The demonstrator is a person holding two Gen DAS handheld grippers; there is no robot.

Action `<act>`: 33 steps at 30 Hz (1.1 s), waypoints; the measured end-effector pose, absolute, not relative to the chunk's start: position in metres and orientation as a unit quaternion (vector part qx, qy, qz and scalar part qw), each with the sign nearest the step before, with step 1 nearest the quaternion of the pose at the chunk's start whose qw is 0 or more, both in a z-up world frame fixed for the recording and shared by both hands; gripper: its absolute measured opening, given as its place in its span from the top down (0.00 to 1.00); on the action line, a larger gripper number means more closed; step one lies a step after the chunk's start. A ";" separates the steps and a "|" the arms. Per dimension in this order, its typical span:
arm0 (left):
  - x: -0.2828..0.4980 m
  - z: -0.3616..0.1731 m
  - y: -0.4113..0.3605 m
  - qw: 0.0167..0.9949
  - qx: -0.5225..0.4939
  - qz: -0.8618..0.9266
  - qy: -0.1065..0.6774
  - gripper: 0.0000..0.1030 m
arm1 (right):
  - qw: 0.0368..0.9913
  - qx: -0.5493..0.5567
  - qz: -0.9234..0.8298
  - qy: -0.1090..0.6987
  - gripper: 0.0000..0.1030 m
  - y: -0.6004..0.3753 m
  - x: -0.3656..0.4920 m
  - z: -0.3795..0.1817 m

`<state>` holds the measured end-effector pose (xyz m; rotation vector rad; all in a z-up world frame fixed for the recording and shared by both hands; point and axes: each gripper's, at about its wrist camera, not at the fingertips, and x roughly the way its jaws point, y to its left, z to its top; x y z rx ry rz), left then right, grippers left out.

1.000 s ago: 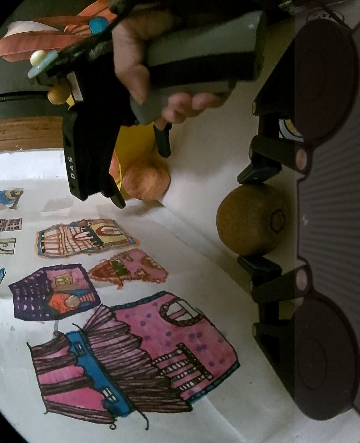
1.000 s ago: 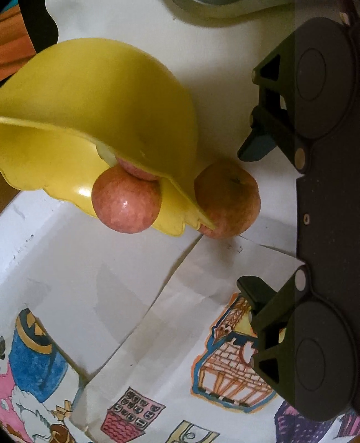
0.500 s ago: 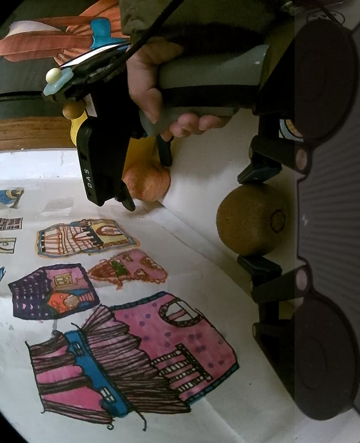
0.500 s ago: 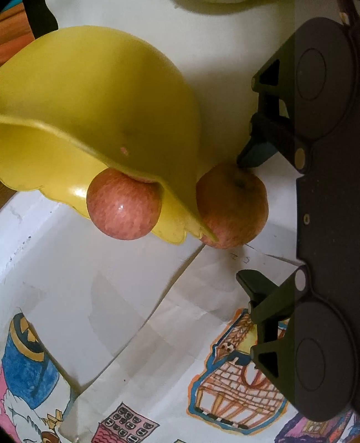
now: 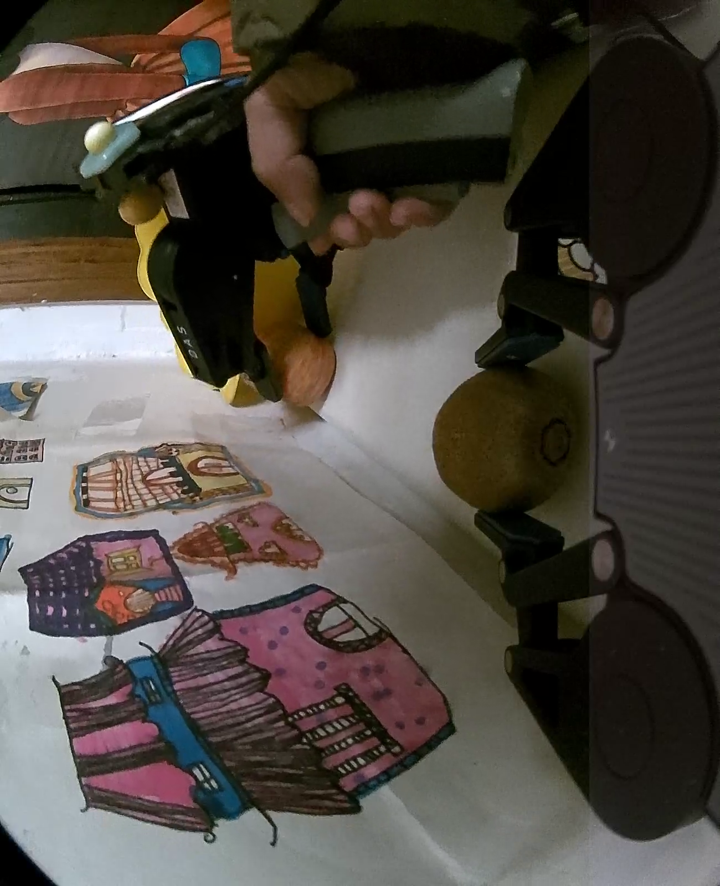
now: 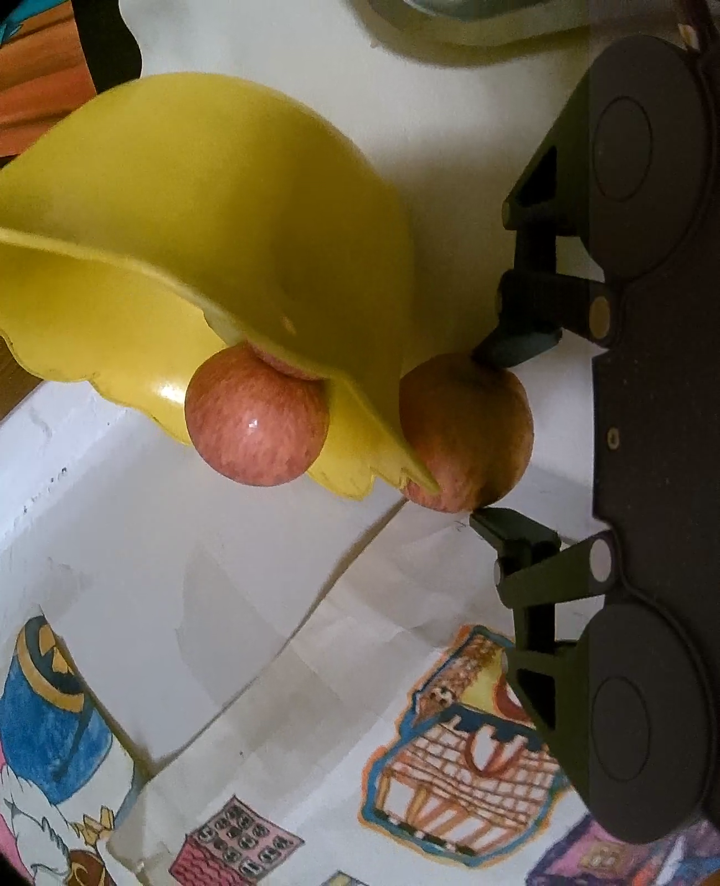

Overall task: Organize fruits
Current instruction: 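Close the right tool on the red apple by the colander while the left tool holds the kiwi, then lift the apple with the right tool while the left tool lifts the kiwi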

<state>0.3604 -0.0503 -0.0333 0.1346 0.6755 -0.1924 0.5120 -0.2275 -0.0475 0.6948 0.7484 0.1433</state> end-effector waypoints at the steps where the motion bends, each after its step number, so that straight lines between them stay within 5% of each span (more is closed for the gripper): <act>1: 0.358 -0.034 -0.051 0.937 0.066 -0.093 0.330 0.42 | 0.871 0.327 0.071 0.359 0.50 -0.227 0.510 -0.046; 11: 0.347 -0.032 -0.043 0.937 0.064 -0.095 0.330 0.42 | 0.858 0.320 0.070 0.396 0.49 -0.228 0.484 -0.041; 18: 0.346 -0.033 -0.043 0.939 0.065 -0.094 0.326 0.42 | 0.860 0.319 0.071 0.393 0.25 -0.231 0.478 -0.035; 33: 0.347 -0.035 -0.047 0.939 0.068 -0.094 0.323 0.42 | 0.859 0.352 0.050 0.369 0.26 -0.243 0.498 -0.050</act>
